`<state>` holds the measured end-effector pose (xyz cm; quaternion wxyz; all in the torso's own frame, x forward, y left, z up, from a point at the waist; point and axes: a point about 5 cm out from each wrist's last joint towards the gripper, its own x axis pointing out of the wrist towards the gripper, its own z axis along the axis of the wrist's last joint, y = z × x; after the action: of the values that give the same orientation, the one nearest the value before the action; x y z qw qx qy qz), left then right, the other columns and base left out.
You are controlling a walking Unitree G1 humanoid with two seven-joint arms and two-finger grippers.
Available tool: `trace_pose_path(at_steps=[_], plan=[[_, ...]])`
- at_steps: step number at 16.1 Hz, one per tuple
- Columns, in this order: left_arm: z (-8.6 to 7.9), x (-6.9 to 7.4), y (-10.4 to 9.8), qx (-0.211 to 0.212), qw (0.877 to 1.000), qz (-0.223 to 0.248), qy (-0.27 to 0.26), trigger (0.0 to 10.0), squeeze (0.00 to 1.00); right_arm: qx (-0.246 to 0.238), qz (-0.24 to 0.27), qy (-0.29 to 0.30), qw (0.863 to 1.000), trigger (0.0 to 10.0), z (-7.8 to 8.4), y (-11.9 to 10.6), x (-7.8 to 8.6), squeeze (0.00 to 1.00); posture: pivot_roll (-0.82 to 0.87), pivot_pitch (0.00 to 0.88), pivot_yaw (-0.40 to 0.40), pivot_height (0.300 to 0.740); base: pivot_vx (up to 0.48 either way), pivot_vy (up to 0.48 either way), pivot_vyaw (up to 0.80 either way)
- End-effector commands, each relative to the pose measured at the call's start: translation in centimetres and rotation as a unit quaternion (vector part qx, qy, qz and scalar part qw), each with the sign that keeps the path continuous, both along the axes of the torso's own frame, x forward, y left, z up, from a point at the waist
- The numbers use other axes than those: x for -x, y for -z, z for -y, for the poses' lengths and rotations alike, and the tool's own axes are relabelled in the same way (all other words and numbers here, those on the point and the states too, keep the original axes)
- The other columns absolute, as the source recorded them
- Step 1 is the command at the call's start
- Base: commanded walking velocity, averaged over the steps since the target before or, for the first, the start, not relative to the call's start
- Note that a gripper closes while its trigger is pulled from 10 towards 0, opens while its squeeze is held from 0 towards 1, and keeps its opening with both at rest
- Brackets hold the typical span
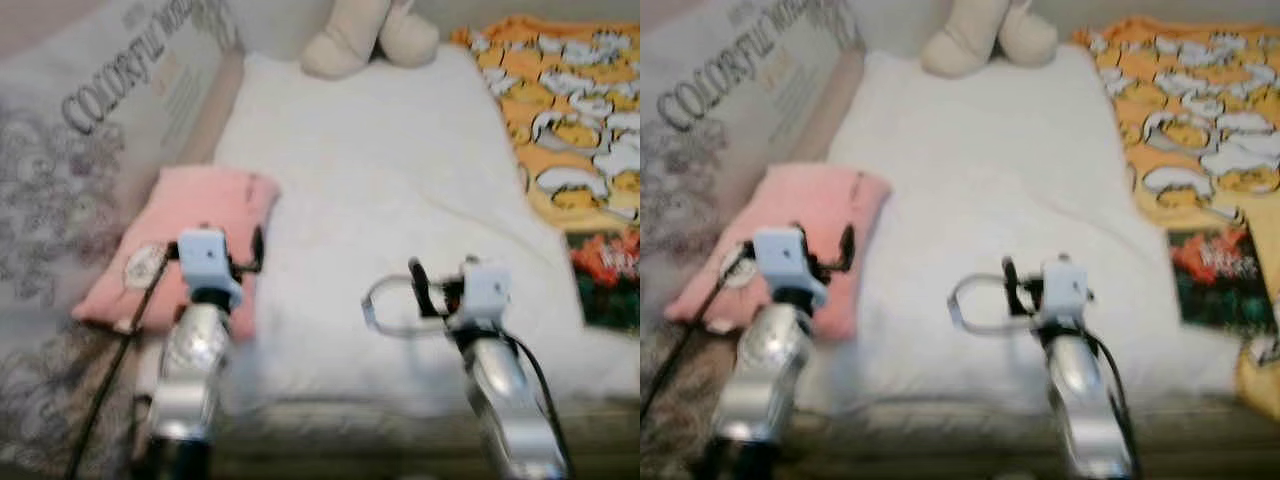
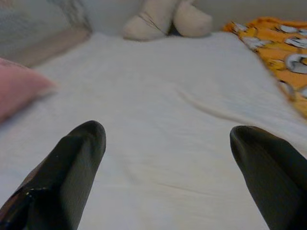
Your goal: Clean up the room
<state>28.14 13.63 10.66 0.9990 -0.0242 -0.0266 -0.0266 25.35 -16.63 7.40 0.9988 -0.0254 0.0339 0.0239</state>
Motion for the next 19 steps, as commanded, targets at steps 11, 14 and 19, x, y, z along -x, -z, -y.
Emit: trace_pose_path(at_steps=[11, 14, 19], plan=[[-2.8, 5.8, 0.4, -0.039, 0.999, -0.011, -0.03, 10.0, 0.0, 0.041, 0.049, -0.024, 0.998, 10.0, 2.3, -2.8, 4.3, 0.0, -0.17, 0.0, 0.069, 0.727, 0.057, -0.097, 0.0], [-1.9, 4.7, -0.3, -0.028, 0.999, 0.0, -0.024, 10.0, 0.0, 0.024, 0.035, -0.025, 0.999, 10.0, 1.4, -1.9, 2.7, 0.0, -0.17, 0.0, 0.075, 0.727, 0.0, -0.469, 0.0], [-1.3, 4.6, 0.4, -0.032, 0.999, -0.014, 0.001, 10.0, 0.0, 0.004, 0.013, -0.03, 0.999, 10.0, 0.7, -1.0, 2.8, 0.0, -0.17, 0.0, 0.079, 0.727, 0.0, -0.469, 0.0]])
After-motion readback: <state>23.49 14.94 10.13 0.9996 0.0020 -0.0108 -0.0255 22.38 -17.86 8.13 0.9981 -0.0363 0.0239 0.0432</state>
